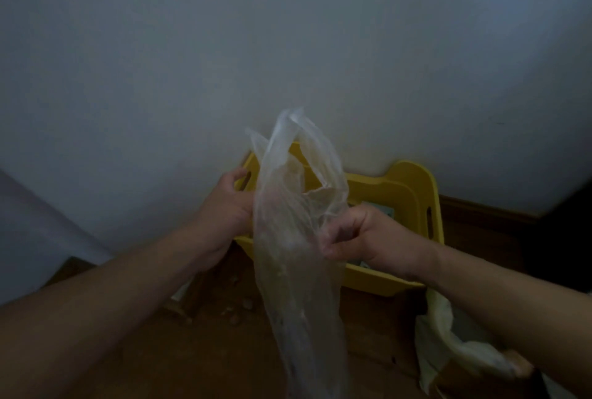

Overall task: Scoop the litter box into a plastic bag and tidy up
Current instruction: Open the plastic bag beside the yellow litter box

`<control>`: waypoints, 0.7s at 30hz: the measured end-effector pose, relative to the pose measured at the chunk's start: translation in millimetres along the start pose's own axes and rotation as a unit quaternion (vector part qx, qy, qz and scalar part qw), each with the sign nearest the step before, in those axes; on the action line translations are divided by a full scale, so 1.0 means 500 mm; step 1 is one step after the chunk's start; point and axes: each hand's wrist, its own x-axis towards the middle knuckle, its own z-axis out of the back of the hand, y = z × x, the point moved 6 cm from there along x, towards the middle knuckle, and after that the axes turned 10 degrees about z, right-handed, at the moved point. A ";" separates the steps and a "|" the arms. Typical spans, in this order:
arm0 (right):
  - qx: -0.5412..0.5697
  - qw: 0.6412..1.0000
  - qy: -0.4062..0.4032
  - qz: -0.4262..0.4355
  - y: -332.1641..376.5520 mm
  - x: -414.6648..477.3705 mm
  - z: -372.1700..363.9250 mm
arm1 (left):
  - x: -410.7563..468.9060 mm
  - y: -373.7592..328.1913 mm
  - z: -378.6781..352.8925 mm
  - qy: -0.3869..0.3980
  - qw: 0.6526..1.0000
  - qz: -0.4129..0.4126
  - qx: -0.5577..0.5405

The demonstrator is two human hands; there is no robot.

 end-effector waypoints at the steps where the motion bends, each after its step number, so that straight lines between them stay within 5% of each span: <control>1: 0.000 1.000 0.002 0.003 0.005 -0.003 -0.002 | -0.009 -0.002 -0.010 -0.001 1.000 0.002 -0.002; 5: -0.021 1.000 0.000 0.018 0.016 -0.017 0.005 | -0.017 0.013 -0.026 -0.030 0.999 0.020 0.015; 11: -0.044 0.998 -0.021 0.040 0.028 -0.032 0.036 | -0.066 0.003 -0.066 0.135 0.989 0.063 0.010; 21: -0.055 0.989 -0.137 0.032 0.083 -0.044 0.102 | -0.076 -0.029 -0.001 -0.087 0.995 -0.045 0.033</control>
